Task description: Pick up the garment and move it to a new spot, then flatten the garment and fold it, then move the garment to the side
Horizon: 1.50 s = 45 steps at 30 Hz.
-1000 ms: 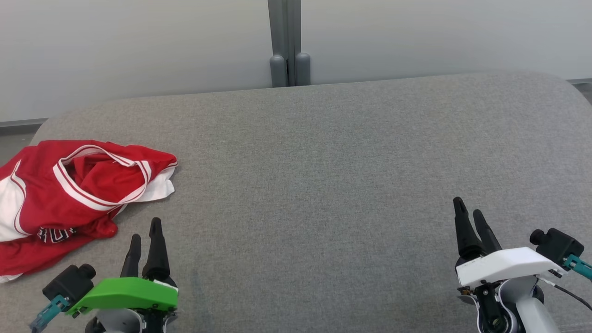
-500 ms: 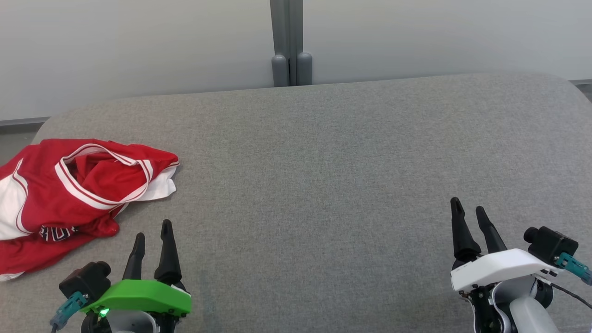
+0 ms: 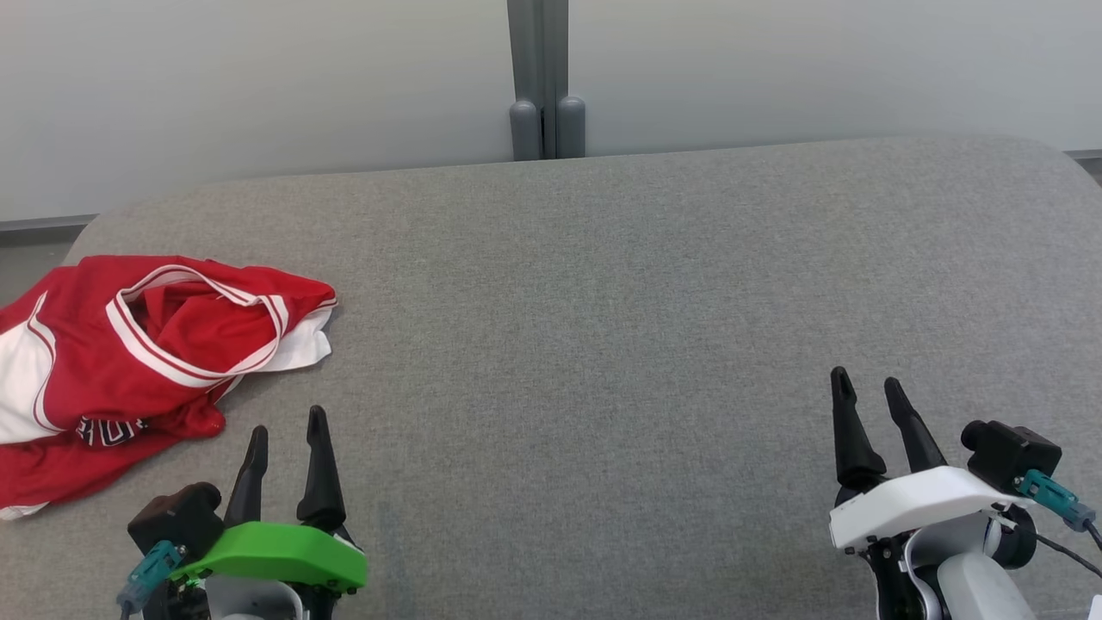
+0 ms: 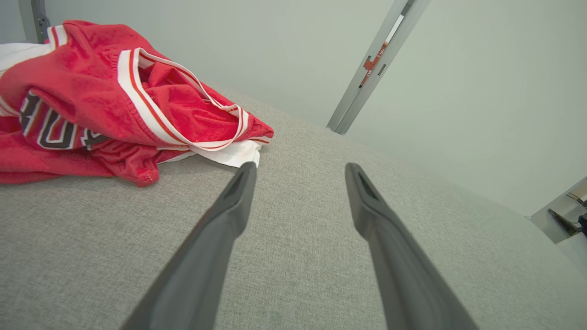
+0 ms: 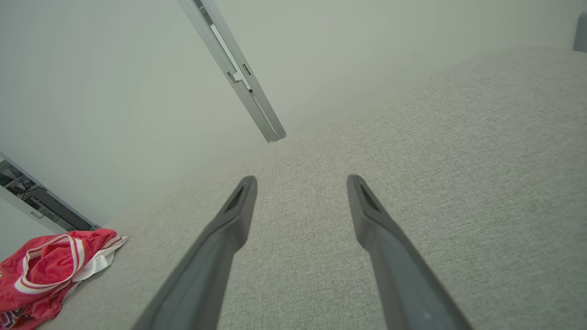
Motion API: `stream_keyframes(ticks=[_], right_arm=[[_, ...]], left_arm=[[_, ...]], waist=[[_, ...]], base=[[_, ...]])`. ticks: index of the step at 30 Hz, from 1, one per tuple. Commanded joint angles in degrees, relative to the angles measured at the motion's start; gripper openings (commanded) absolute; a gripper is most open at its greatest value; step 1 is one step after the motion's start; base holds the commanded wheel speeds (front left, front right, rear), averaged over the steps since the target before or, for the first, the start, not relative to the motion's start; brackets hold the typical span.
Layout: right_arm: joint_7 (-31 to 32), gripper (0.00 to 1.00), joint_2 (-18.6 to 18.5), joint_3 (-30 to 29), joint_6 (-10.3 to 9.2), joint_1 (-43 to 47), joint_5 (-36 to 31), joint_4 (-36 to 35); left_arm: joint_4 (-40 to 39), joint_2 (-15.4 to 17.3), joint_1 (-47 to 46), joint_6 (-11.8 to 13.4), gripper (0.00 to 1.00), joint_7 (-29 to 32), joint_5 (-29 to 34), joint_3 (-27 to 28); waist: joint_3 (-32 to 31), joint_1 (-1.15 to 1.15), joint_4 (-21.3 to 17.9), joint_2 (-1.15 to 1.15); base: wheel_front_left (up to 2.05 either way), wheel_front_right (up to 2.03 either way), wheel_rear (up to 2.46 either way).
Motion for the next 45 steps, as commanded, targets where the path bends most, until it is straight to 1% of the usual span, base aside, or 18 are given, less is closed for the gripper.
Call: stream_keyframes(ticks=[1, 26, 43, 45], right_arm=[[-0.63, 1.0, -0.35, 0.11, 0.26, -0.97, -1.44, -0.29], [-3.65, 1.0, -0.41, 0.88, 0.25, -0.81, -13.52, -0.05], [-5.42, 1.0, -0.44, 1.43, 0.25, -0.78, -19.61, 1.59], [-5.39, 1.0, -0.43, 1.46, 0.25, -0.8, -19.58, 1.69]], left_arm=[[-0.32, 0.47, 0.24, 0.44, 1.0, -0.49, 1.85, -0.28], [0.34, 0.54, 0.11, 1.95, 1.0, -3.56, 12.26, -2.24], [1.64, 0.58, 0.34, 2.53, 1.0, -5.33, 16.96, -2.79], [1.73, 0.58, 0.33, 2.43, 1.0, -5.26, 16.97, -2.75]], waist=[[0.01, 0.0, 0.04, 0.0], [-0.08, 0.0, 0.55, 0.0], [-0.46, 0.0, 1.08, 0.0], [-0.49, 0.0, 1.12, 0.0]], base=[[0.0, 0.0, 0.0], [0.0, 0.0, 0.0], [0.0, 0.0, 0.0], [0.0, 0.0, 0.0]])
